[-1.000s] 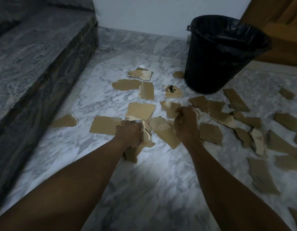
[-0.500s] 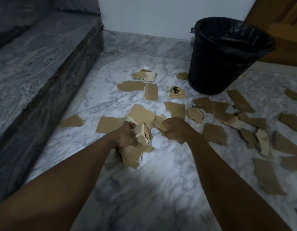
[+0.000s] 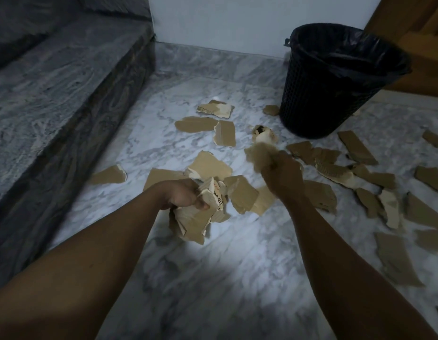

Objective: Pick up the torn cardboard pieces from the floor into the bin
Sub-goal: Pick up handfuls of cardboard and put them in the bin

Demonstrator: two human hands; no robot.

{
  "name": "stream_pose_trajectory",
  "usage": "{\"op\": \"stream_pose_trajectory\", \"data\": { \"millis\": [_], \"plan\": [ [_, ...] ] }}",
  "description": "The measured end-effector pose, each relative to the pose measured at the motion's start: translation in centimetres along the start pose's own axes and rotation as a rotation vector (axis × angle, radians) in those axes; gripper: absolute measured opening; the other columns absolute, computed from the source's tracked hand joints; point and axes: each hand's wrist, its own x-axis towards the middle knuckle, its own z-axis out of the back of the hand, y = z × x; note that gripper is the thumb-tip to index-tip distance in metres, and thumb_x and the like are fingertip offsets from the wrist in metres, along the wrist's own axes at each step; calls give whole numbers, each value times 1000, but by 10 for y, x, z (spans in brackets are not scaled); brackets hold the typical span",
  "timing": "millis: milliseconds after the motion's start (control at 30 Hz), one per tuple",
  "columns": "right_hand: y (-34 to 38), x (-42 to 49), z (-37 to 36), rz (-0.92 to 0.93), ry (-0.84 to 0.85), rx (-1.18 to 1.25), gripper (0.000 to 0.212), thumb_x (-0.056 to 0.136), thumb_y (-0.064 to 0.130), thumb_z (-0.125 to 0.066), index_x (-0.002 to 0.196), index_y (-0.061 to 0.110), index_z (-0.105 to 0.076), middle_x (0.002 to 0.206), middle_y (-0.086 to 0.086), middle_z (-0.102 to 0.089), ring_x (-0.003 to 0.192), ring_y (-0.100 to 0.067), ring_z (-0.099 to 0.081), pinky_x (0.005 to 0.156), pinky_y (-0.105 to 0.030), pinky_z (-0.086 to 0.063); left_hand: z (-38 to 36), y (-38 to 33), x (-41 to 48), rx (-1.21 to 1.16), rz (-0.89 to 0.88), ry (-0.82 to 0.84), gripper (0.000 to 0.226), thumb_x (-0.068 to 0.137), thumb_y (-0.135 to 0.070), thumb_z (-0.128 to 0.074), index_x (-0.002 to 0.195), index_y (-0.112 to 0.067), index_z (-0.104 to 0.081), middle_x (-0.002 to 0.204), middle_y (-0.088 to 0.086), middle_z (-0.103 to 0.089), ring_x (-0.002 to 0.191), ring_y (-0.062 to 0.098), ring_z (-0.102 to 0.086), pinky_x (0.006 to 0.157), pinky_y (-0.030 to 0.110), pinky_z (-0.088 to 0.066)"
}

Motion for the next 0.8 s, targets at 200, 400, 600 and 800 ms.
{"op": "stream_pose_trajectory", "data": {
  "millis": [200, 400, 600, 800],
  "plan": [
    [17, 0, 1, -244, 598, 391, 60, 70, 35, -74, 123, 10, -62, 107, -10, -67, 101, -28, -67, 85, -38, -56, 11, 4, -3, 243, -31, -134, 33, 90, -15, -67, 121, -8, -61, 119, 8, -62, 114, 26, -56, 96, 35, -44],
    [25, -21, -50, -146, 579, 35, 79, 41, 55, -75, 112, 22, -65, 105, 0, -69, 108, -27, -62, 98, -51, -46, 1, 17, 1, 249, -38, -202, 13, 92, -13, -64, 101, -12, -54, 95, 2, -58, 96, 18, -51, 70, 22, -42],
    [35, -12, -6, -54, 436, 184, 62, 74, 12, -83, 128, 0, -55, 117, -12, -61, 109, -23, -59, 81, -15, -43, 2, 22, 1, 204, -55, -182, 31, 91, -12, -66, 121, -7, -59, 115, 5, -60, 106, 18, -54, 89, 29, -44],
    [-13, 9, 9, -538, 365, 322, 39, 88, 18, -69, 122, 0, -61, 122, -18, -65, 113, -32, -64, 78, -33, -50, 4, 0, 13, 128, -80, -141, 42, 90, -21, -68, 130, -12, -58, 127, 5, -61, 115, 22, -56, 101, 36, -45]
  ]
}}
